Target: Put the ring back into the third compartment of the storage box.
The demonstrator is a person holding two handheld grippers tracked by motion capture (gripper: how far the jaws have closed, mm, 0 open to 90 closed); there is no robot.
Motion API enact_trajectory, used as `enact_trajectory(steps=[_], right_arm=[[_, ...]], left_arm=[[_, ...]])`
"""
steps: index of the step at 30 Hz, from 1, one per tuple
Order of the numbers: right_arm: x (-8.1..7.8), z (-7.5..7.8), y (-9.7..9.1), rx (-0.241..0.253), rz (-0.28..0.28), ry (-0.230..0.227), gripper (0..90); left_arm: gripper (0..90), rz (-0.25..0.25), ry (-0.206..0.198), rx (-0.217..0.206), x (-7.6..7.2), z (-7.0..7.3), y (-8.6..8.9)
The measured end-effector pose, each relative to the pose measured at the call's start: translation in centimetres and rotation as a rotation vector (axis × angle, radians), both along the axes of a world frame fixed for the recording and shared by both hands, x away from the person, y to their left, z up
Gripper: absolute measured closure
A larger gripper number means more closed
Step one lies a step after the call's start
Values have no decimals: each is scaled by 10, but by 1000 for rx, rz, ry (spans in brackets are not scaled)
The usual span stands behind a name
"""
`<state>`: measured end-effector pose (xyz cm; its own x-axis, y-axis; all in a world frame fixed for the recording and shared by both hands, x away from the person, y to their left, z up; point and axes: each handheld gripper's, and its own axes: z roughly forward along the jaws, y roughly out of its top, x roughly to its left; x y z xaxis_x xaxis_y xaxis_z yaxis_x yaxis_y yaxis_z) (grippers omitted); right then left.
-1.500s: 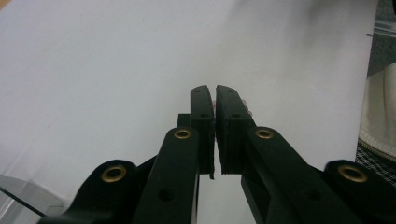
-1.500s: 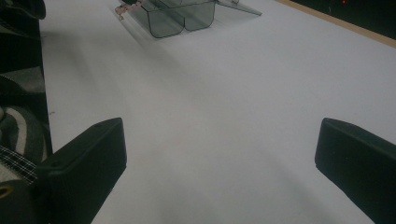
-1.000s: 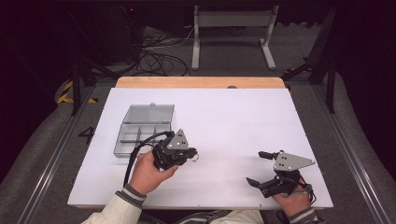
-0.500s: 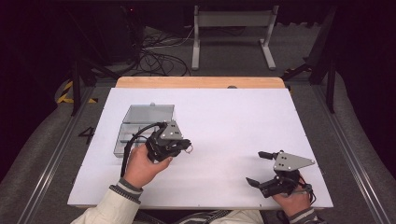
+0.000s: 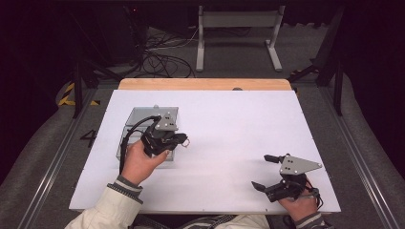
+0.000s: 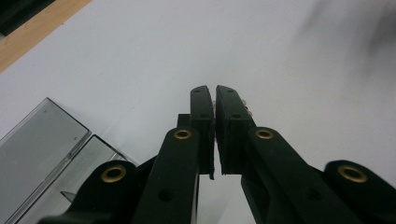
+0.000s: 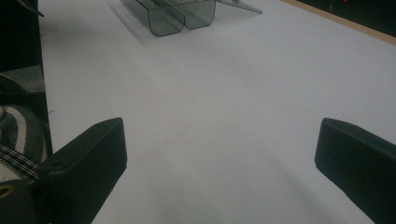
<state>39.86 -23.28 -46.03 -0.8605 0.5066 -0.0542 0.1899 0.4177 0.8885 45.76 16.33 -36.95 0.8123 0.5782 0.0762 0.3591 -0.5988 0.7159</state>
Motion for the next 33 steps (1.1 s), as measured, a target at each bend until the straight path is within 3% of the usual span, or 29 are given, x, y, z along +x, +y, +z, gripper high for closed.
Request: enact_trajectory(steps=[12,22,33], right_arm=[[0,0,0,-1,-1,2,30],[1,0,1,-2,0,3,30],[1,0,0,0,1,4,30]], left_arm=[[867,81,14,-24,15,0,17],[866,192,14,-15,31,-5,31],[866,265,38,-20,47,-13,40]])
